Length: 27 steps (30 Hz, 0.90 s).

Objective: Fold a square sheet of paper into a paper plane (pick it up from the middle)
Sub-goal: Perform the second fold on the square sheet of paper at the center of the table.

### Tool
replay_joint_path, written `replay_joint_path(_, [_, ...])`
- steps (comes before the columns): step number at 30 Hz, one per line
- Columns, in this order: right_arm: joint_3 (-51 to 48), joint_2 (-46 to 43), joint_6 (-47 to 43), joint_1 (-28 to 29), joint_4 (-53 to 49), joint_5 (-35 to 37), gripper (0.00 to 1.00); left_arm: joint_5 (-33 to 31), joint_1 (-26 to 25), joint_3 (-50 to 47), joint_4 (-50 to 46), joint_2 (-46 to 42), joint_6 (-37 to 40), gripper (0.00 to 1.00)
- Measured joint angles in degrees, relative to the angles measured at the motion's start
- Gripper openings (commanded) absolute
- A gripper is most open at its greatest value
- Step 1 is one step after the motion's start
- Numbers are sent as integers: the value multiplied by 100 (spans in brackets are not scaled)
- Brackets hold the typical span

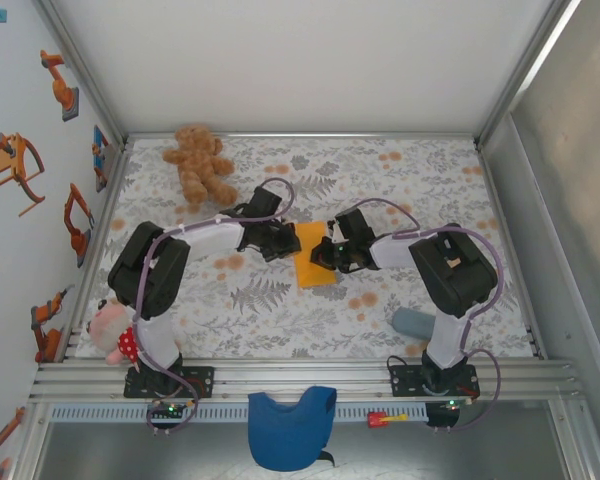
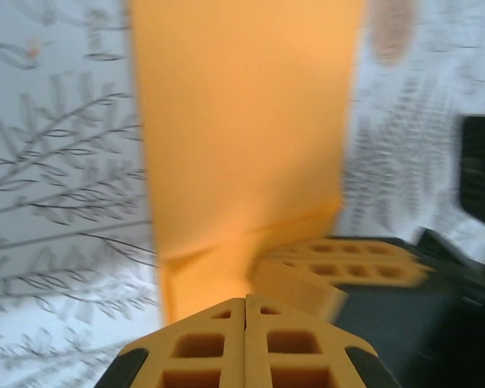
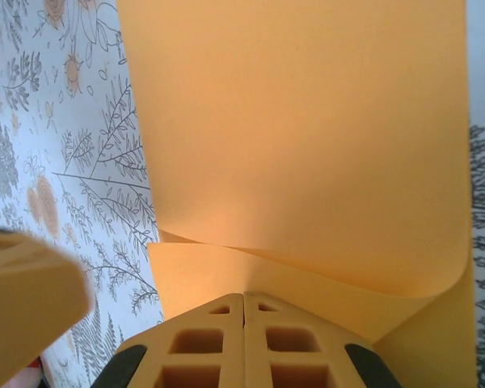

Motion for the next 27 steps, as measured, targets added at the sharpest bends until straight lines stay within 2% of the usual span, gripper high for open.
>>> replay_joint_path(4, [0, 4, 125, 0, 9, 7, 0, 120, -201, -109, 160, -291, -4, 6])
replay_joint_path(10, [0, 4, 258, 0, 7, 24, 0, 286, -479, -269, 162, -94, -9, 6])
replay_joint_path(17, [4, 15, 317, -7, 0, 11, 0, 455, -424, -186, 101, 31, -7, 5])
replay_joint_path(27, [7, 15, 328, -15, -7, 2, 0, 369, -422, -70, -111, 59, 87, 2])
